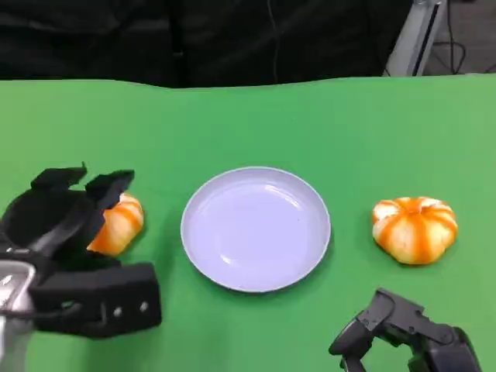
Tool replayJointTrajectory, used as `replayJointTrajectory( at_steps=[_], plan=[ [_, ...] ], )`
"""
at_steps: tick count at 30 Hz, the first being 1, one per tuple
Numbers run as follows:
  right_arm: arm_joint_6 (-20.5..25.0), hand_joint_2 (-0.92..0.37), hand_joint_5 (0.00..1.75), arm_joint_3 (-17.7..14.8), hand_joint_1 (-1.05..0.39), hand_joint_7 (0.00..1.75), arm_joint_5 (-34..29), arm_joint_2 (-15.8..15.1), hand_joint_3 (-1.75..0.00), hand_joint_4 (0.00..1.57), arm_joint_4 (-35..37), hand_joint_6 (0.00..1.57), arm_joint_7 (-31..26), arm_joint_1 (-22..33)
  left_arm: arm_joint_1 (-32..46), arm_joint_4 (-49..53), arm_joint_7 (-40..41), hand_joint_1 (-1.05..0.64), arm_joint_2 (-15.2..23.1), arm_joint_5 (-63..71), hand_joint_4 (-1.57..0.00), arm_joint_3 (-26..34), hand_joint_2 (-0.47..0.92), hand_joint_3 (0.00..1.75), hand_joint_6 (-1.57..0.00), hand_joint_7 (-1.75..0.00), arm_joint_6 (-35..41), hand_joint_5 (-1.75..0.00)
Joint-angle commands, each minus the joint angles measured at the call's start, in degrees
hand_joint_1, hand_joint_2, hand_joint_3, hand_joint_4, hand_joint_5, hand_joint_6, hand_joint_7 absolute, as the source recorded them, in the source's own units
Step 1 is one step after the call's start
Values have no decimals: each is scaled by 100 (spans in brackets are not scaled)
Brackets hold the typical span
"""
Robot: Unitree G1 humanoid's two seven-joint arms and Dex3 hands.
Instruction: Grasp the bread from the table and place it into the plate.
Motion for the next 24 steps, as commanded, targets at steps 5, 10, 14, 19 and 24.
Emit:
replayJointTrajectory(
  at_steps=[5, 10, 14, 19, 24],
  plan=[
    [-65, -36, 159, -11, -11, 131, -6, -7, -127, 71, -12, 77, -40, 38, -1058, 1810, 341, -47, -51, 83, -2, -682, 90, 0, -18, -1, 315, -24],
    [-73, -36, 158, -12, -11, 131, -24, -7, -127, 71, -35, 78, -41, 71, -1462, 2603, 397, -46, -110, 12, -4, -962, 90, 0, -20, -1, 333, -25],
    [-84, -37, 158, -16, -11, 130, -42, -16, -126, 70, -65, 77, -40, 110, -1984, 3667, 476, -51, -238, -64, -7, -1263, 92, 3, -21, -1, 291, -25],
    [-59, -38, 157, 2, -12, 130, -65, 2, -125, 70, -93, 77, -41, 148, -2354, 5110, 883, -48, -398, -222, -14, -1540, 92, 3, -26, -1, -43, -21],
    [-53, -37, 157, 12, -12, 130, -88, 11, -126, 71, -119, 78, -57, 178, -2408, 5946, 1410, -37, -434, -472, -39, -1678, 92, 9, -40, -2, -522, -13]
  ],
)
